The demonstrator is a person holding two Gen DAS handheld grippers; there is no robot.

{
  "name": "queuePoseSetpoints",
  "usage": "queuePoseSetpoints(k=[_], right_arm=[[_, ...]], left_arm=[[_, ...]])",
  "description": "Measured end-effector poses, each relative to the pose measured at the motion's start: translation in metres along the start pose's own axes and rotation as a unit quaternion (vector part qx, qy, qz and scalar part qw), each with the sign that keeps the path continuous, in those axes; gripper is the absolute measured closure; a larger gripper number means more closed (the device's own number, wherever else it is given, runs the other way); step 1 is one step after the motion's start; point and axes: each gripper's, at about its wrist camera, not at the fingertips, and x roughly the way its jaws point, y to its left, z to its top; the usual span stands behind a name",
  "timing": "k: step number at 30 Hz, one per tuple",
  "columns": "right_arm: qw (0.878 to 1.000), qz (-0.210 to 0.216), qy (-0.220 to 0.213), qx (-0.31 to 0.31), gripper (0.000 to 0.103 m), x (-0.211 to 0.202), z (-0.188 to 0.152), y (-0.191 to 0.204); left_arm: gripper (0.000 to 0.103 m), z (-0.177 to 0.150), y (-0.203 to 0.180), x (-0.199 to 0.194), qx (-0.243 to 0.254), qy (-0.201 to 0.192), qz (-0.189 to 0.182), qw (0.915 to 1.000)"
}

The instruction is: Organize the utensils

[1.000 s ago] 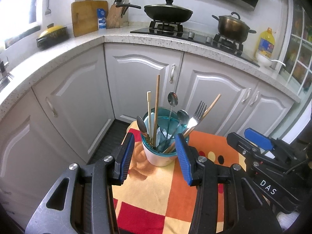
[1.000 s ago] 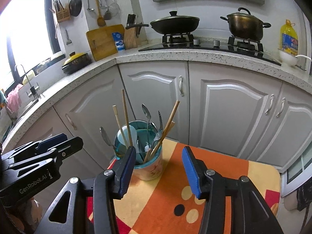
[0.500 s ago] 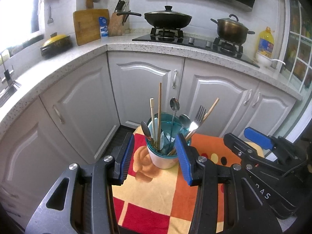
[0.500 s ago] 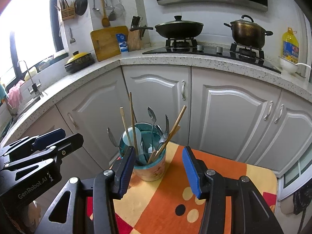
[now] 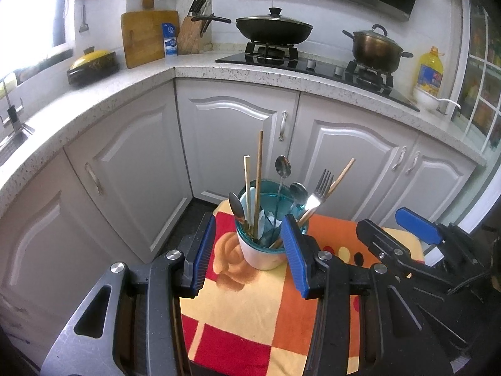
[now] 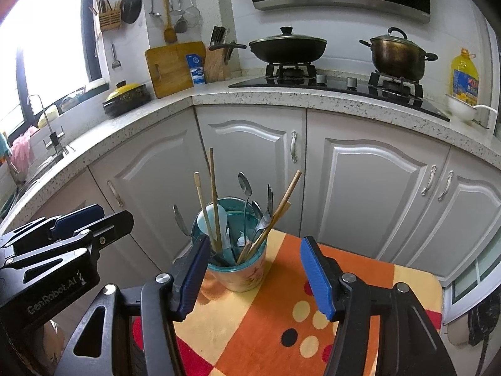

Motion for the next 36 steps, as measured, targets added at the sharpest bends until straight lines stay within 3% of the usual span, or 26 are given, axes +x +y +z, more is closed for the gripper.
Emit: queuePoseSetpoints(k=[36], right_arm=[[1.0, 0.002, 0.004, -0.009, 0.041, 0.0008, 0.0005, 0.0068]], left_arm=[[0.06, 0.001, 0.003, -0.003, 0.003, -0.006, 0.01, 0.9999]])
